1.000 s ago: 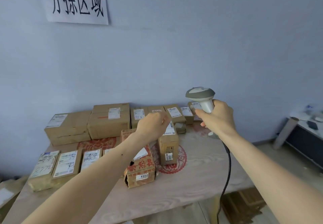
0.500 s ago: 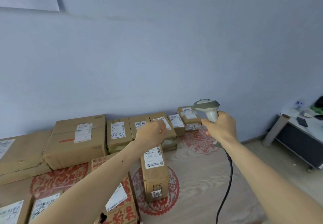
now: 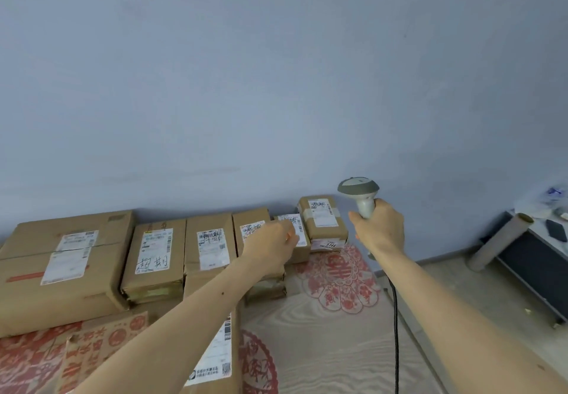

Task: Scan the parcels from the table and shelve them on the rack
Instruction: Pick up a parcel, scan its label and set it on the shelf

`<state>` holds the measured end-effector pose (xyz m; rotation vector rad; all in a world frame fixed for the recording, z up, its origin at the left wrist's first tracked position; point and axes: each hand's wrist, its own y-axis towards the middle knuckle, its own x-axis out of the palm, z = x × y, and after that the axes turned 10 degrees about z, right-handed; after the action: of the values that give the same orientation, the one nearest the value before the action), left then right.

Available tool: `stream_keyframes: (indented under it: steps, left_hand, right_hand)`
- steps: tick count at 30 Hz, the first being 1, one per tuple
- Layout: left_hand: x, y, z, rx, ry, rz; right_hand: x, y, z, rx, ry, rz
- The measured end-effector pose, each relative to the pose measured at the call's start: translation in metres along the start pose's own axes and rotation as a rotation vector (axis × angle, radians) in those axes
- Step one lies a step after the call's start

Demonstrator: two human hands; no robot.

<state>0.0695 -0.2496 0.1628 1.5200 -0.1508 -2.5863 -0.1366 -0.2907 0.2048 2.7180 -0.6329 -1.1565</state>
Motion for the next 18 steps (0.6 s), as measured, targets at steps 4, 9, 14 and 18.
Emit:
stream_keyframes:
  steps: [4, 9, 14, 18]
  left_hand:
    - [0.056, 0.055, 0.011, -0.074, -0.044, -0.024]
    - [0.127, 0.105, 0.015, -0.186, 0.015, -0.06]
    - [0.183, 0.138, 0.01, -0.139, 0.199, -0.079]
    - [0.216, 0.153, 0.007, -0.169, 0.271, -0.098]
  right_hand:
    - [0.037, 0.057, 0.037, 0.019, -0.043, -0.074]
    - [0.086, 0.104, 0.094, 0.051, -0.068, -0.131]
    - [0.13, 0.132, 0.137, 0.056, -0.06, -0.211]
    - [0.161, 0.144, 0.157, 0.052, 0.0, -0.236]
